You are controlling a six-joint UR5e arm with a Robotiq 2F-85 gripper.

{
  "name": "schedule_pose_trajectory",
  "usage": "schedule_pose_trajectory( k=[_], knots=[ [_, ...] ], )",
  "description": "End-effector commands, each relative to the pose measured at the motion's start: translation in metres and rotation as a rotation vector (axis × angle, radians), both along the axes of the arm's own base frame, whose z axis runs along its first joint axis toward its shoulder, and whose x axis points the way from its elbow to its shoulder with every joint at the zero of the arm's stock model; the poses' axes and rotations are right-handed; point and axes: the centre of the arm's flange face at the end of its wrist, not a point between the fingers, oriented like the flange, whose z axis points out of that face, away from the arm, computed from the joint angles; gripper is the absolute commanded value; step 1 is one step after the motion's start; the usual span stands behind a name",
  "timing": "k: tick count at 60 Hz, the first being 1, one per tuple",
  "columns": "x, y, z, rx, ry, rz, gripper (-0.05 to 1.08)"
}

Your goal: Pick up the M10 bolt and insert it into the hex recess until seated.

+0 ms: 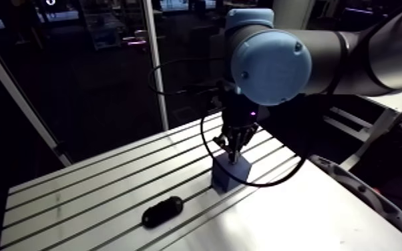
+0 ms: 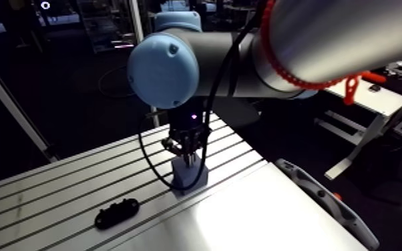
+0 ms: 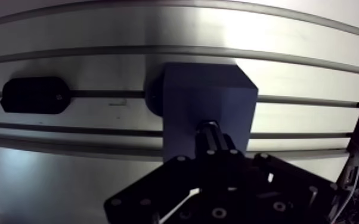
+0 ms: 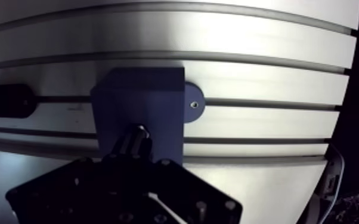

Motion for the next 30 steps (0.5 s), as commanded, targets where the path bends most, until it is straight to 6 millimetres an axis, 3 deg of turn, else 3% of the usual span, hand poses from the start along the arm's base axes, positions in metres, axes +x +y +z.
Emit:
schedule_pose_trajectory(
  k=[1, 30],
  knots=[
    [0.0004, 0.0004, -0.0007, 0.0, -0.002, -0.001, 1.08],
    [-0.0002, 0.0001, -0.0045, -0.003, -0.009, 0.001, 1.08]
  ],
)
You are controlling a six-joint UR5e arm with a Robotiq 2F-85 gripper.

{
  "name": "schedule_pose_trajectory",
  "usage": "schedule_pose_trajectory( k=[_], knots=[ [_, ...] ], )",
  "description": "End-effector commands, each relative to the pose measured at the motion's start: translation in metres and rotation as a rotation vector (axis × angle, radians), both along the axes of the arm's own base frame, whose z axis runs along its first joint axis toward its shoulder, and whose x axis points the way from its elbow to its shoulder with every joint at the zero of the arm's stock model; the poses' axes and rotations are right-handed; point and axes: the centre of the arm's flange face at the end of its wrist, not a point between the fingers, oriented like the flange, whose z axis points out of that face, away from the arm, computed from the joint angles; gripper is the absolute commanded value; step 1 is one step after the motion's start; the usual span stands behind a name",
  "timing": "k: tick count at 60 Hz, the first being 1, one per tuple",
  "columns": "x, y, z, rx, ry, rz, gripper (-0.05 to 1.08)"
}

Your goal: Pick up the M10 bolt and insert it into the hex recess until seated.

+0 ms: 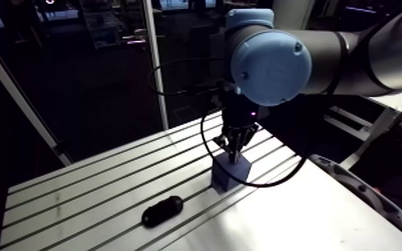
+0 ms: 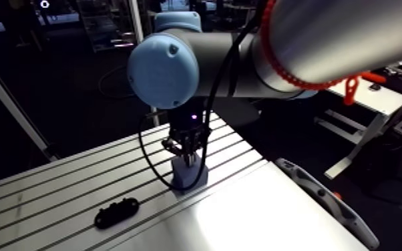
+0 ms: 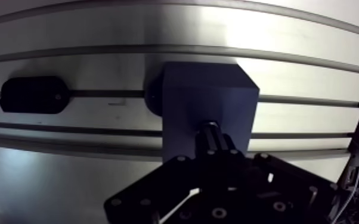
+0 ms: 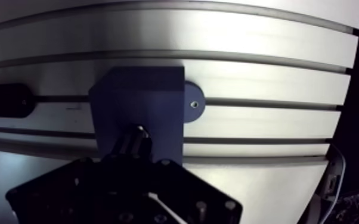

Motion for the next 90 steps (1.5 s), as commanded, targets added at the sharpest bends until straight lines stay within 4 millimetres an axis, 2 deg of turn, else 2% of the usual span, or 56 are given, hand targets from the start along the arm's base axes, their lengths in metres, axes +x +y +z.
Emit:
schedule_pose_trajectory(
  k=[1, 29, 62, 74, 83, 85, 87, 89, 90],
  knots=[
    [0.0, 0.0, -0.002, -0.001, -0.002, 0.001, 1.08],
    [-0.002, 0.001, -0.004, -0.002, -0.006, 0.001, 1.08],
    [-0.006, 0.003, 0.012, -0.001, 0.006, 0.0, 1.08],
    [-0.008, 0.003, 0.027, -0.006, -0.006, -0.006, 1.08],
    [-0.009, 0.002, 0.052, -0.011, -0.04, -0.082, 1.08],
    [-0.012, 0.002, 0.064, -0.013, -0.062, -0.134, 1.08],
    [-0.012, 0.002, 0.064, -0.013, -0.062, -0.134, 1.08],
    [-0.017, -0.007, 0.076, -0.01, -0.068, -0.156, 1.08],
    [-0.017, -0.007, 0.076, -0.01, -0.068, -0.156, 1.08]
  ],
)
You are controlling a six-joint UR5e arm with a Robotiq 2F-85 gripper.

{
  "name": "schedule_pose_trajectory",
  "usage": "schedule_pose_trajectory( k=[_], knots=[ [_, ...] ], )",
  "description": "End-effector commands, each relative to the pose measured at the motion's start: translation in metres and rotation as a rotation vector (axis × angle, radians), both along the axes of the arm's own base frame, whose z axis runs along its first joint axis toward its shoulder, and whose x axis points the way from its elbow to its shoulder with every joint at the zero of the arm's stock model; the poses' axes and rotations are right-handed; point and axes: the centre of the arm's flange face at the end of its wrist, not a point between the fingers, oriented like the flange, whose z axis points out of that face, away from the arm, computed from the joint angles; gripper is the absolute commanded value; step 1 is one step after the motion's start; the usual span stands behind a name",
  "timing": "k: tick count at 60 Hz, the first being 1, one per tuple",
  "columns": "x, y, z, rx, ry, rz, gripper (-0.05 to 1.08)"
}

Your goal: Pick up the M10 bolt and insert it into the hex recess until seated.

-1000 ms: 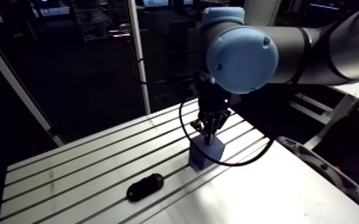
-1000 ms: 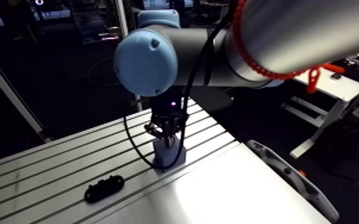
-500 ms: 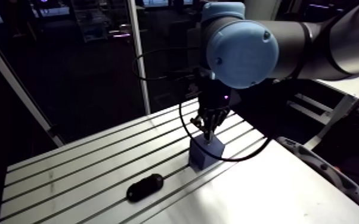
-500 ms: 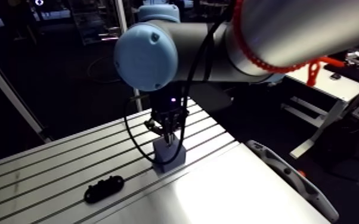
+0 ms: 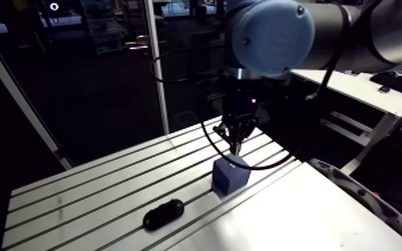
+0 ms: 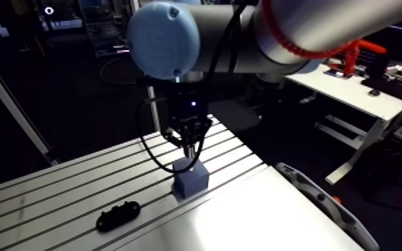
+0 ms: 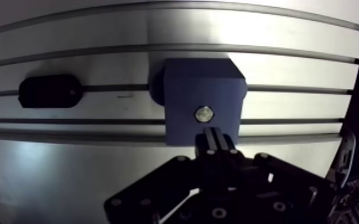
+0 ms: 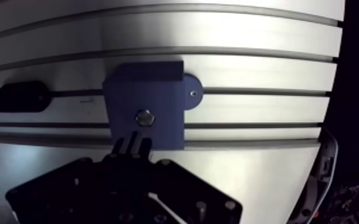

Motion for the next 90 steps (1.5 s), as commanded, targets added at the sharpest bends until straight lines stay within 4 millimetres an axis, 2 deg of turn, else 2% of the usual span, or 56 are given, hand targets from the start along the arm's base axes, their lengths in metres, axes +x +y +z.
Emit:
schedule_pose_trajectory(
  k=[1, 7, 24, 36, 46, 47, 52, 53, 54, 55, 56, 57, 58, 66, 76, 90],
  knots=[
    [-0.01, -0.017, 0.044, 0.005, -0.04, -0.103, 1.08],
    [-0.013, -0.04, 0.061, 0.025, -0.018, -0.094, 1.08],
    [-0.01, -0.088, 0.103, 0.055, 0.043, -0.038, 1.07],
    [-0.006, -0.103, 0.135, 0.069, 0.099, -0.011, 1.05],
    [-0.005, -0.13, 0.141, 0.061, 0.104, 0.037, 0.99],
    [-0.004, -0.138, 0.145, 0.064, 0.113, 0.052, 0.95],
    [-0.001, -0.151, 0.153, 0.066, 0.128, 0.077, 0.91],
    [0.0, -0.156, 0.156, 0.069, 0.132, 0.084, 0.85],
    [0.0, -0.16, 0.157, 0.069, 0.134, 0.09, 0.66],
    [0.0, -0.16, 0.157, 0.069, 0.134, 0.09, 0.66],
    [0.001, -0.162, 0.158, 0.069, 0.139, 0.093, 0.37],
    [0.001, -0.162, 0.158, 0.069, 0.139, 0.093, 0.37],
    [0.002, -0.163, 0.161, 0.071, 0.144, 0.095, 0.03],
    [0.008, -0.167, 0.174, 0.061, 0.166, 0.086, 0.0],
    [0.016, -0.169, 0.174, 0.049, 0.121, 0.034, 0.0],
    [0.019, -0.172, 0.186, 0.032, 0.06, 0.019, 0.01]
  ],
)
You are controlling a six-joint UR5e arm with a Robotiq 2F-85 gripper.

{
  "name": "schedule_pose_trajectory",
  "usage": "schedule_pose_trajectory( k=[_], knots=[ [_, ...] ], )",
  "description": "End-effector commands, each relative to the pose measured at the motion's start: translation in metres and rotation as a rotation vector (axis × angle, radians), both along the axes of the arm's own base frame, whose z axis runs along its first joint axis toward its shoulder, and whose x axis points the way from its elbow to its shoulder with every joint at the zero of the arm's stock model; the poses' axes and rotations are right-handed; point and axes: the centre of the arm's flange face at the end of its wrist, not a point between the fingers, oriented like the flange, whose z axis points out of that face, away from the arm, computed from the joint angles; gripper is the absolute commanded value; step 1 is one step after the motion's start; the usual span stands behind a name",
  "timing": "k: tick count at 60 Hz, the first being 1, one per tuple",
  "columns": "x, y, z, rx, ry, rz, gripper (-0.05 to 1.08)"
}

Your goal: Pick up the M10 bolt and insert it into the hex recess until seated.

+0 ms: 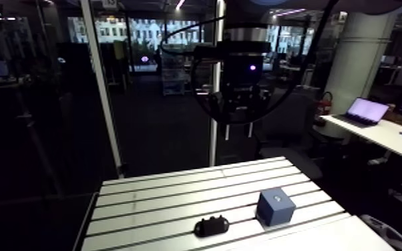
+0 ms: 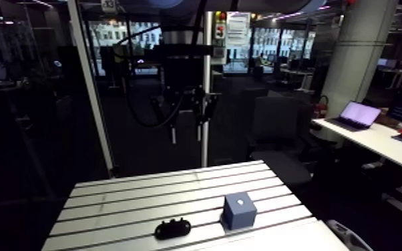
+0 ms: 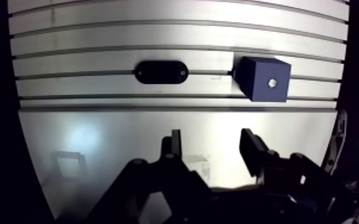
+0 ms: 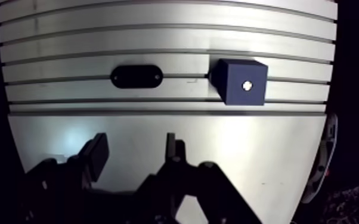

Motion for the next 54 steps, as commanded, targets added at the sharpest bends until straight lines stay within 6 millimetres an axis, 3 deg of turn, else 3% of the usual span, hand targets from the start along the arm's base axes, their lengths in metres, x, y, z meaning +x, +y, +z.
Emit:
schedule_pose_trajectory(
  k=[1, 28, 31, 33, 35, 45, 54],
  knots=[
    [0.005, -0.004, 0.01, -0.016, -0.047, -0.017, 0.01],
    [-0.016, -0.016, 0.061, -0.01, -0.017, -0.024, 0.01],
    [-0.021, -0.026, 0.062, -0.012, -0.016, -0.003, 0.01],
    [-0.024, -0.043, 0.059, -0.012, -0.022, 0.03, 0.01],
    [-0.024, -0.043, 0.059, -0.012, -0.022, 0.03, 0.01],
    [-0.025, -0.085, 0.059, 0.005, -0.017, 0.078, 0.01],
    [-0.031, -0.087, 0.058, 0.015, -0.017, 0.081, 0.01]
  ],
)
